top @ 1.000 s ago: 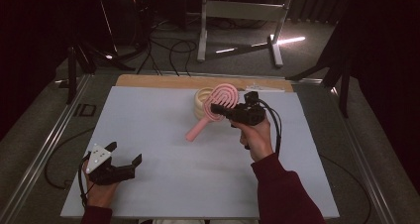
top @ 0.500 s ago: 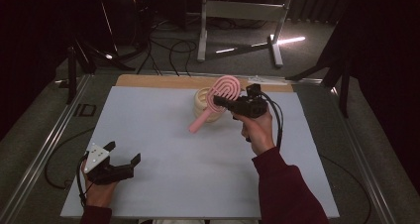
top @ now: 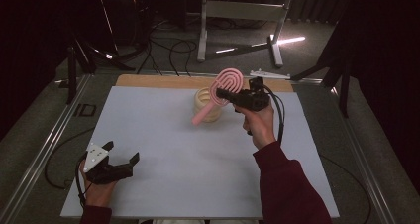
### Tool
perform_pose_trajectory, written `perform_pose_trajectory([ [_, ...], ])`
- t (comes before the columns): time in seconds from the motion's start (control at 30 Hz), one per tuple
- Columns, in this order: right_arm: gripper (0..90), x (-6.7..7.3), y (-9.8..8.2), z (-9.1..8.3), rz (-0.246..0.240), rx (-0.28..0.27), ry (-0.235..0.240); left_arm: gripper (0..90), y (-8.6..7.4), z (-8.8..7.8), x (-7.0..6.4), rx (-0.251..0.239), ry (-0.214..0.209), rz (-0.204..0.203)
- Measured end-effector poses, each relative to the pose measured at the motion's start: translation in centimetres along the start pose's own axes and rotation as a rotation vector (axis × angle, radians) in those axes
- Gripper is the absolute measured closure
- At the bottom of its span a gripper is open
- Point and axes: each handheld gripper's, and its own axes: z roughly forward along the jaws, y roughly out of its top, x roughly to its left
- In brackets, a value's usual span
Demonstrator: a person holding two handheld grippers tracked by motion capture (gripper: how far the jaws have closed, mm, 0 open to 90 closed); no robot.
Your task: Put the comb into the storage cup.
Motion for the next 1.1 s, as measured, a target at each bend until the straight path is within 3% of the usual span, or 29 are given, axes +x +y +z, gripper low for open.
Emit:
perform_pose_trajectory([
  [0.47, 63.8, -0.5, 1.2, 0.1, -0.029, -0.018, -0.058, 0.1, 0.0, 0.0, 0.0, 0.003, 0.002, 0.002],
  [1.1, 63.8, -1.4, 2.5, 0.4, -0.019, -0.062, -0.122, 0.1, 0.1, -0.1, -0.1, -0.004, 0.011, 0.008],
])
